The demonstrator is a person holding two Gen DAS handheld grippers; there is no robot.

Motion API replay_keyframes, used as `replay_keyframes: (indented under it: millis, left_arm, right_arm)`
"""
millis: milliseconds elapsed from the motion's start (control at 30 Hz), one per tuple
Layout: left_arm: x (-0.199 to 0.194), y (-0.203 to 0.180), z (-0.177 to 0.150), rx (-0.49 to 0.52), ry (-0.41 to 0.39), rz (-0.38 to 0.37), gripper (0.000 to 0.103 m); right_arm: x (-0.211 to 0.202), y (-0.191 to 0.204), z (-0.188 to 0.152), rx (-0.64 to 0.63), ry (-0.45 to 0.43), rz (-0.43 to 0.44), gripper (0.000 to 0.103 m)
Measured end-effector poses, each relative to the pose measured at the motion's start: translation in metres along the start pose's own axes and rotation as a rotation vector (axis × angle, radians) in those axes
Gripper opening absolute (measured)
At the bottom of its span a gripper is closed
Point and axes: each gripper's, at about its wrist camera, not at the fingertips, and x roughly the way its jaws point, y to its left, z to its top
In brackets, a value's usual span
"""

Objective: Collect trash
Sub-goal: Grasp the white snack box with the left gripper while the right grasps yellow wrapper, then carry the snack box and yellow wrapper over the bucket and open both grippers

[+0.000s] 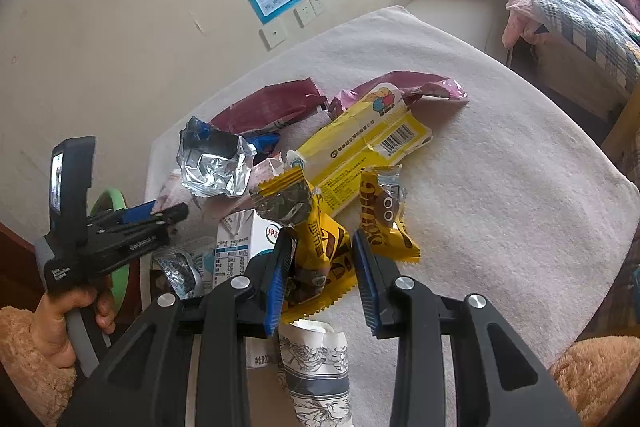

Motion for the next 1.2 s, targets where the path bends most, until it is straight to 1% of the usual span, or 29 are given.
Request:
replay_keyframes:
  millis: [100, 233, 400, 500, 700, 867, 1000, 1200]
  left_arm:
    - [-0.011, 0.009, -0.002, -0.029, -0.025, -0.007, 0.046]
    - [-0.034, 0.016, -0.006, -0.032, -0.080, -0.006, 0.046]
    - [-0.058, 0.026, -0.012, -0.086, -0.116, -0.049, 0.046]
    - [-0.072, 0.027, -0.015, -0.095, -0.134, -0.064, 0.046]
    - [-0.101, 0.029, -0.015, -0.090, -0.201, -0.087, 0.046]
    - [-0.110, 0.031, -0.016, -0.112, -0.215, -0.110, 0.046]
    - [-0.114, 0.031, -0.021, -0.103, -0.225, -0.089, 0.046]
    - [-0.110, 0.040, -0.027, -0.132, -0.209, -0.089, 0.046]
  right_arm:
    - [-0.003, 0.001, 0.001, 0.001, -0.010, -0.002, 0.031]
    - [-0.008, 0.004, 0.003, 0.002, -0.028, -0.012, 0.031]
    - [-0.015, 0.012, 0.006, -0.002, -0.045, -0.013, 0.031]
    - [-0.021, 0.018, 0.008, -0.013, -0.061, -0.013, 0.031]
    - [-0.033, 0.032, 0.013, -0.021, -0.087, 0.002, 0.031]
    - [-0.039, 0.048, 0.017, -0.052, -0.100, 0.016, 0.031]
    - [-0.038, 0.056, 0.016, -0.066, -0.097, 0.018, 0.031]
    - [-0.037, 0.061, 0.016, -0.075, -0.082, 0.016, 0.032]
